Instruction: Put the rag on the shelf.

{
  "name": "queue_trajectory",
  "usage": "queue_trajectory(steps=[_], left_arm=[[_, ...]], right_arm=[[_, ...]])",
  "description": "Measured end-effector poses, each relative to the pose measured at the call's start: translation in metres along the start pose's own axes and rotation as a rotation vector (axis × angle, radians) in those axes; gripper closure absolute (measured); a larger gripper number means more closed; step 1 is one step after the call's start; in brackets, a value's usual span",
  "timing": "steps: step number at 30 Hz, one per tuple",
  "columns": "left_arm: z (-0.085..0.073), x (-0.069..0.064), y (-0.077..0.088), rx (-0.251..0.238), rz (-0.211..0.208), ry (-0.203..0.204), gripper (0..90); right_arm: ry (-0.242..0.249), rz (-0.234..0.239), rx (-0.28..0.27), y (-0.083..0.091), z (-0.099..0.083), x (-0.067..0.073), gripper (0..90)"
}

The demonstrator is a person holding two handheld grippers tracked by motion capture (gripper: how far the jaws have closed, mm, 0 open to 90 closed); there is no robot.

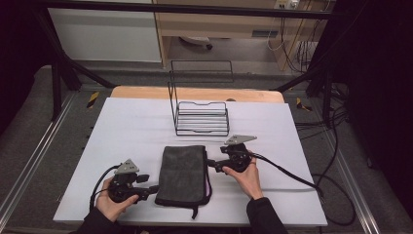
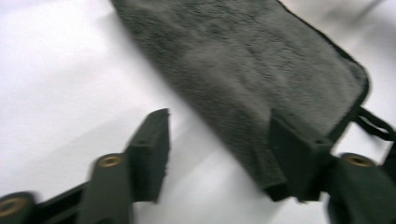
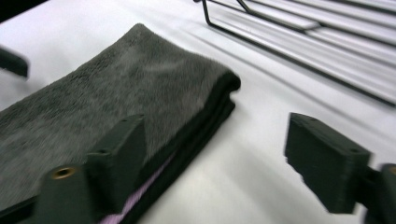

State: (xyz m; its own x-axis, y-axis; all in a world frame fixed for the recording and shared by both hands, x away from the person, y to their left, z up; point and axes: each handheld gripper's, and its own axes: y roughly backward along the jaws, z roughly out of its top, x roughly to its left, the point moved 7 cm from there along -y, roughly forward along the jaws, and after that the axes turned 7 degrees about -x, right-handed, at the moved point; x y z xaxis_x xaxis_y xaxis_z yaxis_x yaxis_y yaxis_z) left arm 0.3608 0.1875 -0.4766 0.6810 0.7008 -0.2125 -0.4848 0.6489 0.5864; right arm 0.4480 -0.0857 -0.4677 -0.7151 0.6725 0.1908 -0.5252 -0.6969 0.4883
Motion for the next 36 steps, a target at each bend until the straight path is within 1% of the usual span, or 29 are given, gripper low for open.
queue_trajectory(steps=[2,3,4,5,6,7,8,11,12,13,14,18,22,23,26,28,33,36], left_arm=[[0.001,0.005,0.0,-0.002,0.012,-0.005,30.1],[0.001,0.007,0.0,-0.006,0.016,-0.004,30.1],[0.002,0.01,0.0,-0.008,0.021,-0.013,26.7],[0.002,0.011,0.0,-0.008,0.025,-0.015,26.7],[0.003,0.014,0.0,-0.009,0.032,-0.016,21.6],[0.004,0.015,-0.001,-0.01,0.034,-0.014,21.6],[0.005,0.017,-0.002,-0.007,0.032,-0.013,17.3],[0.008,0.022,-0.005,0.0,0.036,-0.015,14.1],[0.01,0.023,-0.006,0.003,0.039,-0.018,12.5],[0.012,0.024,-0.007,0.004,0.04,-0.019,10.9],[0.015,0.025,-0.008,0.003,0.039,-0.023,8.9],[0.026,0.028,-0.01,-0.005,0.046,-0.021,8.1],[0.041,0.033,-0.011,-0.024,0.075,-0.043,8.2],[0.043,0.034,-0.013,-0.03,0.081,-0.039,8.5],[0.053,0.039,-0.017,-0.039,0.11,-0.043,9.9],[0.059,0.041,-0.022,-0.044,0.118,-0.041,10.3],[0.066,0.047,-0.032,-0.049,0.137,-0.029,13.5],[0.07,0.05,-0.038,-0.04,0.142,-0.029,14.2]], right_arm=[[-0.009,0.001,-0.005,0.006,-0.007,-0.001,12.7],[-0.009,0.001,-0.005,0.006,-0.007,-0.001,12.7],[-0.007,0.002,0.009,0.011,-0.015,-0.002,7.9],[-0.007,0.002,0.009,0.011,-0.015,-0.002,7.9],[-0.001,-0.003,0.011,0.015,-0.023,-0.003,5.8],[-0.001,-0.003,0.011,0.015,-0.023,-0.003,5.8],[-0.01,-0.004,0.009,0.019,-0.031,-0.004,4.9],[-0.023,-0.002,0.01,0.021,-0.035,-0.005,3.9],[-0.037,-0.002,0.012,0.023,-0.036,-0.005,3.2],[-0.035,-0.004,0.016,0.024,-0.037,-0.004,2.8],[-0.023,-0.002,0.013,0.026,-0.038,-0.002,2.7],[-0.025,0.007,0.006,0.029,-0.038,0.001,1.8],[-0.03,0.005,-0.01,0.033,-0.036,0.002,1.5],[-0.03,0.006,-0.011,0.033,-0.036,0.003,1.5],[-0.027,0.005,-0.013,0.034,-0.035,0.002,1.3],[-0.026,0.005,-0.012,0.034,-0.035,0.002,1.3],[-0.026,0.003,-0.01,0.034,-0.036,0.003,1.3],[-0.029,-0.004,-0.009,0.035,-0.037,0.003,1.2]])
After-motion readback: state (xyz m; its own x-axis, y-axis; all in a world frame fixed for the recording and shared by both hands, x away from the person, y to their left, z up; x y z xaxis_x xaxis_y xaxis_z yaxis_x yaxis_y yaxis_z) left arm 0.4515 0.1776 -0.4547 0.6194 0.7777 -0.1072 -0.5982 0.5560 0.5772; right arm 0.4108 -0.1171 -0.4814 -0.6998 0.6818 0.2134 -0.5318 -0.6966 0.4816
